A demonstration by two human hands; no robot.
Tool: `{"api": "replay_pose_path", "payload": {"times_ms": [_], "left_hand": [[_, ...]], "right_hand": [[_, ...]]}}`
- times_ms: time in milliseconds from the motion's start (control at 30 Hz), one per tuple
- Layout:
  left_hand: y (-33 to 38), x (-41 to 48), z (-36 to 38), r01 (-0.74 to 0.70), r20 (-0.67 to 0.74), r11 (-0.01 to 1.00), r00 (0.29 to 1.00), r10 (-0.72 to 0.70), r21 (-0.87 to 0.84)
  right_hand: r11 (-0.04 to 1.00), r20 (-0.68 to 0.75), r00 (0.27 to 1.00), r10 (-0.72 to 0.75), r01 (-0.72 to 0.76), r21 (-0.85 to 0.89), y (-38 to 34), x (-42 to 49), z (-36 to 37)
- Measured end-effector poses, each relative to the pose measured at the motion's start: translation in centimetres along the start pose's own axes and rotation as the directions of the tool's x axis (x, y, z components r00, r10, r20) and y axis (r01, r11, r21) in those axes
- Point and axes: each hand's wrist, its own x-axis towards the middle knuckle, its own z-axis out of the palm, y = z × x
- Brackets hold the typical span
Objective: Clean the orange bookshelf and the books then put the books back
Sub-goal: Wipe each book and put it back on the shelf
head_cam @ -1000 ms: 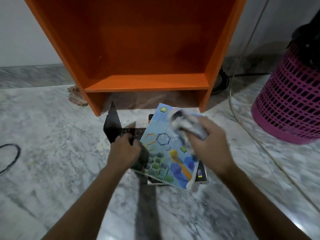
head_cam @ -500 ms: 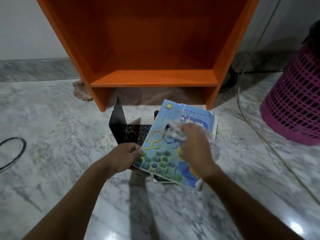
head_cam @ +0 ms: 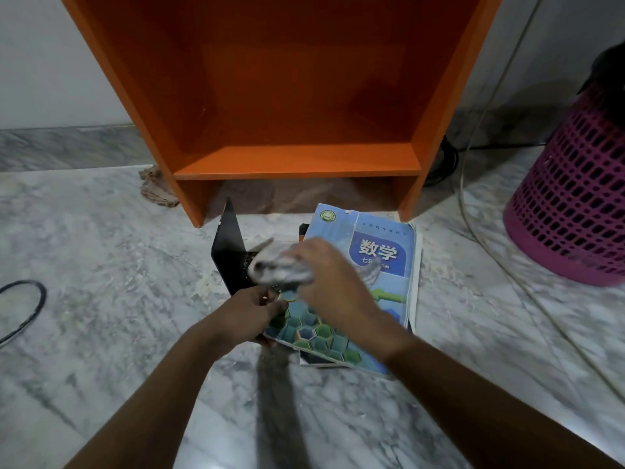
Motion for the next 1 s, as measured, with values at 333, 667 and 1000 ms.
{"api": "replay_pose_path", "payload": {"times_ms": [333,667,1000], "left_hand": [[-0.5,0.2,0.1,0.006,0.057,0.998,0.998,-0.003,-0.057],[0.0,0.0,0.1,0.011,0.066,0.999,0.998,-0.009,-0.037],[-0.5,-0.1,0.0,0.052,0.100,0.996,0.994,-0.045,-0.074]], "right_hand": [[0.925,-0.362,0.900,0.243,-0.327,-0.191,10.1,6.9,-3.4],[0.952,-0.501,0.862,0.073,-0.210,-0.222,9.3,7.1,-7.7],[0.923,-0.307,0.946,0.104,-0.207,-0.324,9.2,7.3,-1.3]]}}
